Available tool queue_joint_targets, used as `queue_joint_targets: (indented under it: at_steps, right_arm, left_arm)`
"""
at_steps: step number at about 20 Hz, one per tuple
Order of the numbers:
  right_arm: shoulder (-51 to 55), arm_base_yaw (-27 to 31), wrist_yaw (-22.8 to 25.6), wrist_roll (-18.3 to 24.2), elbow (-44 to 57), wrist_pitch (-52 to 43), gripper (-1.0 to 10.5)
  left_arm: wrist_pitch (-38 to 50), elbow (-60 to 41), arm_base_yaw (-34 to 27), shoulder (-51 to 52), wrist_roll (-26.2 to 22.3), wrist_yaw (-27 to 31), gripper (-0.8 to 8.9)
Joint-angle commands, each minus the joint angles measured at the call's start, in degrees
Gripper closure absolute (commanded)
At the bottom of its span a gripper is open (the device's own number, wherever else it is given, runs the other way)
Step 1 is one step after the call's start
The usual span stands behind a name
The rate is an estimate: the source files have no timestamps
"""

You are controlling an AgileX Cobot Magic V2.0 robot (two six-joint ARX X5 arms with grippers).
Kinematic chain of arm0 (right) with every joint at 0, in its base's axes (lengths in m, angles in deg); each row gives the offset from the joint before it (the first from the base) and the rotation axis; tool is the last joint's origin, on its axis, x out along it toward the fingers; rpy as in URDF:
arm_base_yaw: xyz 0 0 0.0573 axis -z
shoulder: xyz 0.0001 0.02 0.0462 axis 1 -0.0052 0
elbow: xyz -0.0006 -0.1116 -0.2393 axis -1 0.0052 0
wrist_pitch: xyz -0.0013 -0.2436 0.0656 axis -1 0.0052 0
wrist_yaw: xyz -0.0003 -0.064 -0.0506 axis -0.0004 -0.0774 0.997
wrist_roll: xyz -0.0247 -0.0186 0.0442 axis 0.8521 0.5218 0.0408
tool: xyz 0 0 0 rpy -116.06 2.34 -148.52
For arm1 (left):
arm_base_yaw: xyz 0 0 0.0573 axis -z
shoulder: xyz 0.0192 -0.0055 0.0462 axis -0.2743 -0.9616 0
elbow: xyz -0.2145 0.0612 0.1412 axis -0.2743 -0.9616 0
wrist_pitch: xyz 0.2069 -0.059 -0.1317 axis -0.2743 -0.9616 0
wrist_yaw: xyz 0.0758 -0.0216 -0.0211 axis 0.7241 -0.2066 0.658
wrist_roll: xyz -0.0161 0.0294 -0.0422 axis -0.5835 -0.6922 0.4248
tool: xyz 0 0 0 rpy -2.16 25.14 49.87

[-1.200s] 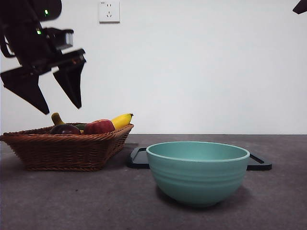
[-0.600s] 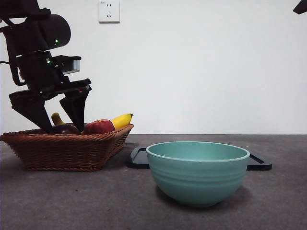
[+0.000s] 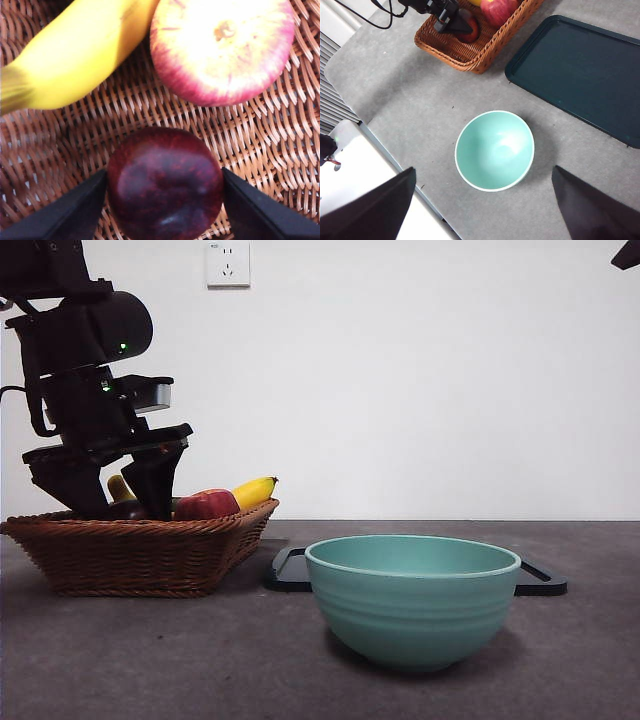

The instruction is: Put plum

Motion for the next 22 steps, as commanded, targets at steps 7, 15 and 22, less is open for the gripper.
queue_joint_targets:
  at_steps: [7,15,22]
  right_arm:
    - [-0.48,-0.31,-0.15,-0.63,-1.22,-0.02,5.1]
    - [-0.48,-0.31,-0.15,-0.63,-1.22,-0.02,5.1]
    - [-0.48,-0.28,-0.13,-0.61,-1.22,-0.04,5.1]
  left_arm:
    - [-0.48,1.66,0.37,-0.92,-0.48,0.11,5.78]
    - [-3.58,2.25,2.93,11.04,-0.48,-1.95,5.78]
    - [-10.58,2.25,14.34,24.24,-0.35,-6.12,5.78]
